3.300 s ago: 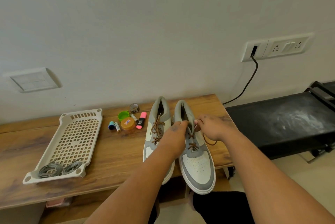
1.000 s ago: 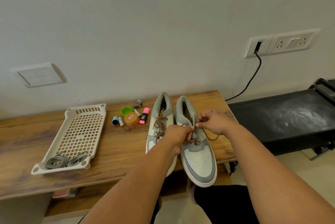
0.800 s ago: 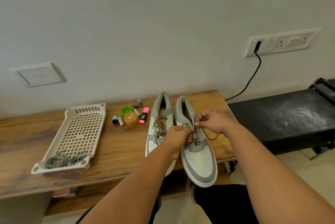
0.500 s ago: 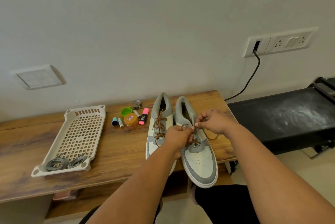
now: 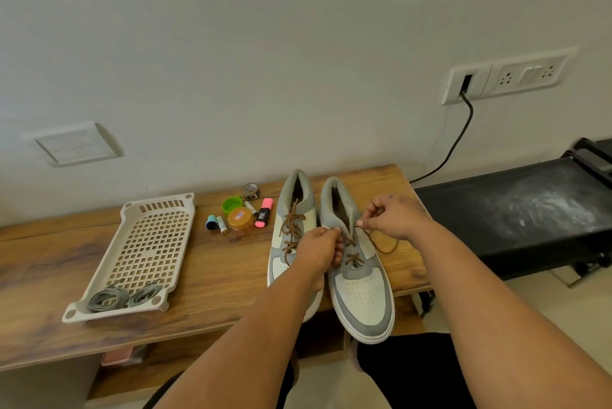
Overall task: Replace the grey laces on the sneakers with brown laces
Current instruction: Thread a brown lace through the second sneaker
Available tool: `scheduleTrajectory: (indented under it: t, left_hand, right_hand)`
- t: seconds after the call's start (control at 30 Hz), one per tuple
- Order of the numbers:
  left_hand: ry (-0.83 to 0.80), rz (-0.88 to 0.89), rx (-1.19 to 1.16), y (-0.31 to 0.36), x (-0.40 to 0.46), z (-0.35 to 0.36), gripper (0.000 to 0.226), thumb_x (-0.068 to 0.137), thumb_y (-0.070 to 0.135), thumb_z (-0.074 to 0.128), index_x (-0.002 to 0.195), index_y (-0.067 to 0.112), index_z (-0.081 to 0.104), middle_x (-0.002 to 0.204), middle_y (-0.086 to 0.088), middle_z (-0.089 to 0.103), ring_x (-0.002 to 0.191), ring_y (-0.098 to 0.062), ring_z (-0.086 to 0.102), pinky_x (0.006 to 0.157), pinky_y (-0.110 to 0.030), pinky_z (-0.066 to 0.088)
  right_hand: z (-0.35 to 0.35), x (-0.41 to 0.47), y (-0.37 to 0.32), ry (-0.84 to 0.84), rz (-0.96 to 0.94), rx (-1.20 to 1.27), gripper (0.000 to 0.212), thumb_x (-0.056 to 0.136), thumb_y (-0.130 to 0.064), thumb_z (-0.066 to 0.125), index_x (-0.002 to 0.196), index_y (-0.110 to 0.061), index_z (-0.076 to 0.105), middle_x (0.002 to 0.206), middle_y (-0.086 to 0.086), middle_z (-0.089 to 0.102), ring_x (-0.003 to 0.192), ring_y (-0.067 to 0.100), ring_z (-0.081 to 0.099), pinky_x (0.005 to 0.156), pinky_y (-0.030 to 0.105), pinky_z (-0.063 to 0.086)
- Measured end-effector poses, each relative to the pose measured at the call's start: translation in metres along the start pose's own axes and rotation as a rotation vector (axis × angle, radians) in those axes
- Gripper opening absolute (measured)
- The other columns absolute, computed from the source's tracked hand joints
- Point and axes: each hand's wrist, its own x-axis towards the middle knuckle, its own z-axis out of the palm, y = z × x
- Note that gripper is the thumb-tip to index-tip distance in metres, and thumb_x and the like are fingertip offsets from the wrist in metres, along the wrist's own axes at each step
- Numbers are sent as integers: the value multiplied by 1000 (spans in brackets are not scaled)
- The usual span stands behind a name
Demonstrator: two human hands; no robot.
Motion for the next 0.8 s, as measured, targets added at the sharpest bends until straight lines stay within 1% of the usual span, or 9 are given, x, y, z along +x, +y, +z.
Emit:
scheduleTrajectory:
  t: [0.07, 0.13, 0.27, 0.37, 0.43, 0.5, 0.6, 0.67, 0.8]
  left_hand:
    - [34, 12, 26, -2, -1, 1, 16, 99, 18, 55, 87, 9, 61, 66, -2, 56, 54, -11, 48, 52, -21, 46]
    - [53, 29, 80, -5, -3, 2, 12, 98, 15, 54, 89, 10, 60, 72, -5, 57, 60, -14, 49, 56, -24, 47]
    - [106, 128, 217, -12, -7, 3, 4, 90, 8, 60, 88, 11, 61, 80, -7, 64, 66, -16, 56, 61, -29, 50]
    - [112, 216, 284, -17, -10, 1, 11, 84, 11, 74, 85, 13, 63, 83, -4, 67, 76, -15, 64, 75, -32, 58]
    - [101, 271, 310, -20, -13, 1, 19, 78, 13, 81, 86, 13, 63, 85, -5, 67, 81, -17, 64, 83, -37, 59]
    - [108, 303, 341, -23, -15, 1, 29, 72, 17, 87, 87, 15, 62, 86, -2, 64, 81, -14, 60, 83, -34, 58]
    - [121, 317, 363, -25, -17, 2, 35, 70, 17, 89, 91, 15, 61, 88, 1, 62, 77, -9, 56, 77, -26, 55]
    - [135, 327, 366, -26, -17, 3, 35, 70, 17, 88, 92, 14, 61, 87, 2, 61, 76, -8, 55, 75, -24, 54]
    - [164, 385, 390, -27, -18, 5, 25, 76, 21, 85, 86, 18, 62, 84, 3, 63, 75, -9, 58, 78, -31, 57]
  right_hand:
    - [4, -1, -1, -115, 86, 28, 28, 88, -38, 70, 97, -11, 70, 93, 3, 71, 88, 17, 65, 77, 33, 56]
    - [14, -2, 0, -217, 178, 153, 32, 91, -38, 67, 101, -8, 68, 97, 7, 71, 92, 19, 66, 85, 37, 57]
    - [25, -4, 6, -212, 246, 340, 34, 84, -35, 75, 101, -6, 68, 98, 8, 71, 90, 17, 63, 77, 33, 55]
    - [25, -3, 11, -242, 261, 392, 19, 85, -30, 75, 91, -13, 69, 98, 5, 71, 97, 17, 62, 83, 34, 53]
    - [26, -2, 13, -283, 257, 421, 12, 90, -25, 70, 85, -15, 67, 91, 3, 70, 94, 17, 60, 88, 36, 50]
    - [28, -1, 12, -324, 259, 485, 14, 96, -19, 62, 84, -12, 64, 83, 5, 66, 85, 17, 58, 90, 38, 48]
    - [28, -2, 8, -361, 289, 562, 15, 98, -11, 55, 85, -9, 61, 76, 6, 62, 73, 15, 57, 78, 31, 45]
    - [26, -3, 9, -370, 285, 586, 13, 97, -9, 55, 86, -7, 62, 77, 7, 62, 74, 16, 57, 79, 31, 45]
    - [27, 1, 16, -310, 267, 550, 13, 97, -15, 59, 97, -5, 66, 86, 9, 66, 83, 18, 59, 87, 33, 50]
